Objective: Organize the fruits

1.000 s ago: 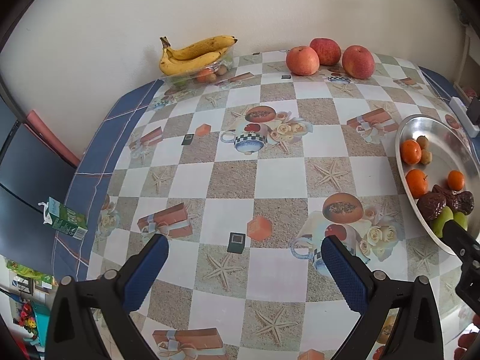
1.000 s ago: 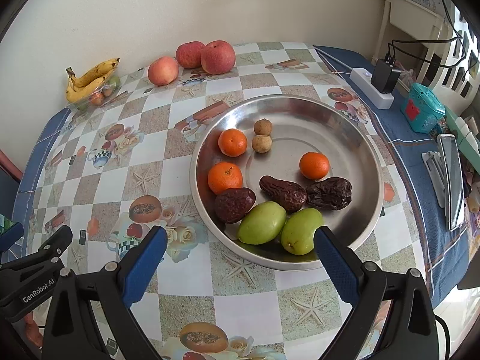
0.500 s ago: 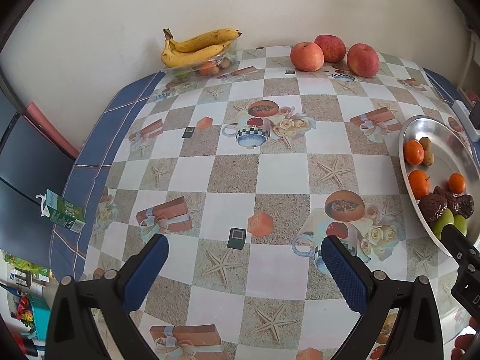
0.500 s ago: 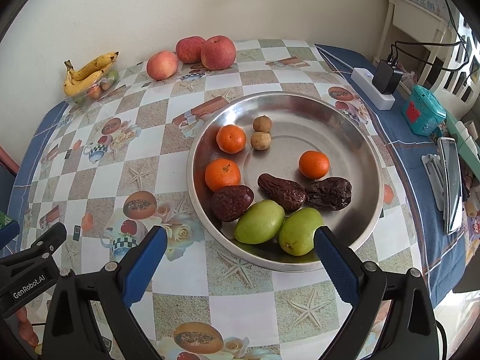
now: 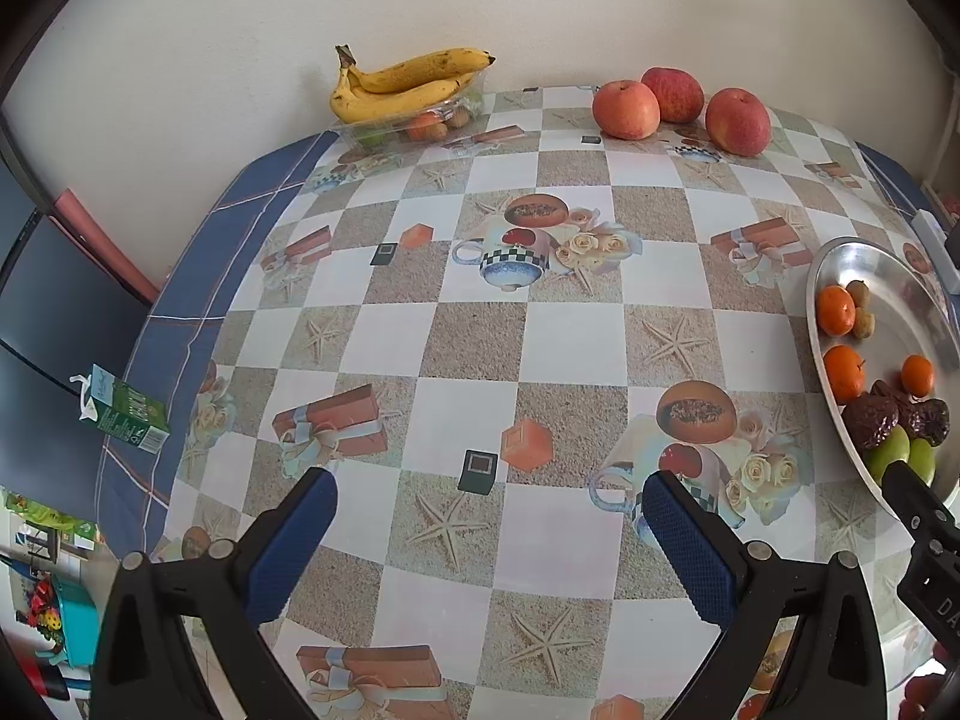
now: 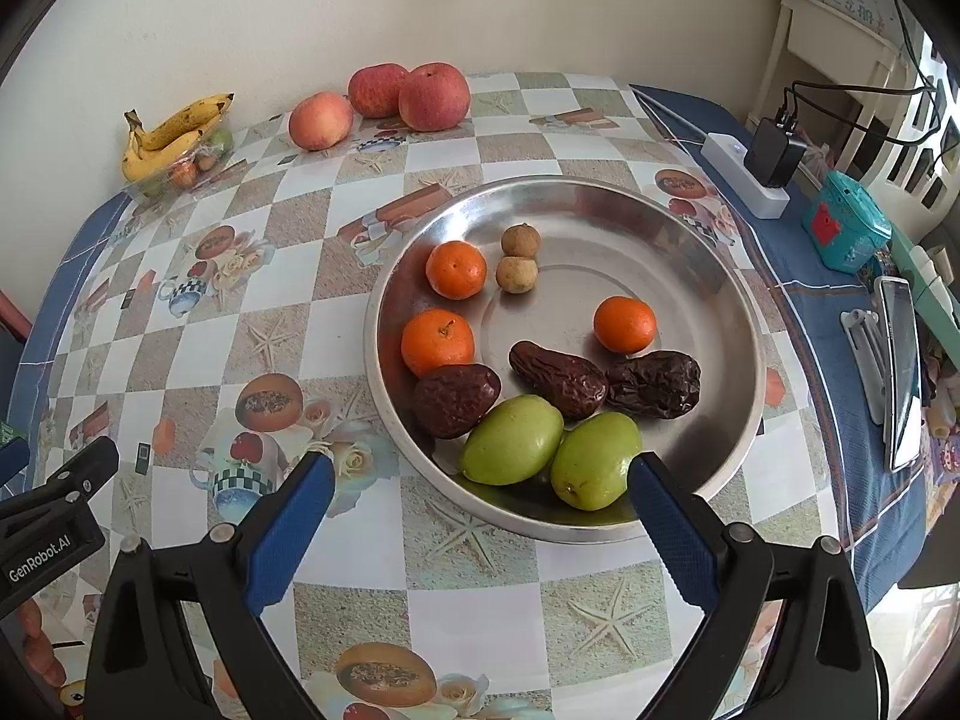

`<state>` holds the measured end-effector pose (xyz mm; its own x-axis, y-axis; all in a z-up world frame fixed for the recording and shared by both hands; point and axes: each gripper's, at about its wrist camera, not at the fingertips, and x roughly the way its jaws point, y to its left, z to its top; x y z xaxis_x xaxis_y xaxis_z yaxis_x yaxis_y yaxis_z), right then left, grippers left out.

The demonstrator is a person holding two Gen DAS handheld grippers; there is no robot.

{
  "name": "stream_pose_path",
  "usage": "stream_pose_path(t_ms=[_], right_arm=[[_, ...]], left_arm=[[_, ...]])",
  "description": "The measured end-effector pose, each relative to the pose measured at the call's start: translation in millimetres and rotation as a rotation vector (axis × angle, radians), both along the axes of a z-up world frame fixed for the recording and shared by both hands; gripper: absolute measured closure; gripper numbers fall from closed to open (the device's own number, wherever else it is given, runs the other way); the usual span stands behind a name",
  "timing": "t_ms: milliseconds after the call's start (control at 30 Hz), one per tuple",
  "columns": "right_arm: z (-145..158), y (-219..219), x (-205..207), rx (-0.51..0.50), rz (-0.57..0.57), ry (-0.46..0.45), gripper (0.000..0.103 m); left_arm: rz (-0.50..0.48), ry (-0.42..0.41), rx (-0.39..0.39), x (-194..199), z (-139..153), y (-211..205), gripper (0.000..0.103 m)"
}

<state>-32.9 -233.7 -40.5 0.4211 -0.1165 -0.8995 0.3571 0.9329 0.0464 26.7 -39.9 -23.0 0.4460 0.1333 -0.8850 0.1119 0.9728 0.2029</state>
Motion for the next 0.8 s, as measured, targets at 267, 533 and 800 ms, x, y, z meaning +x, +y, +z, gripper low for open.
stream_pose_path(t_ms=[267, 533, 800], right_arm=[[-0.6, -0.1, 0.0, -0.010, 0.004, 0.006, 0.005], [-0.8, 0.3, 0.4, -0.014, 0.008, 0.009, 0.005], [-1.6, 0.5, 0.3, -0.015, 0.012, 0.011, 0.005]], left_arm=[[0.011, 0.002, -0.007, 0.2, 0.1, 1.2, 0.000], [0.010, 0.003, -0.009, 0.2, 0.1, 1.7, 0.000], [0.012, 0.004, -0.010, 0.3, 0.1, 1.9, 0.000]])
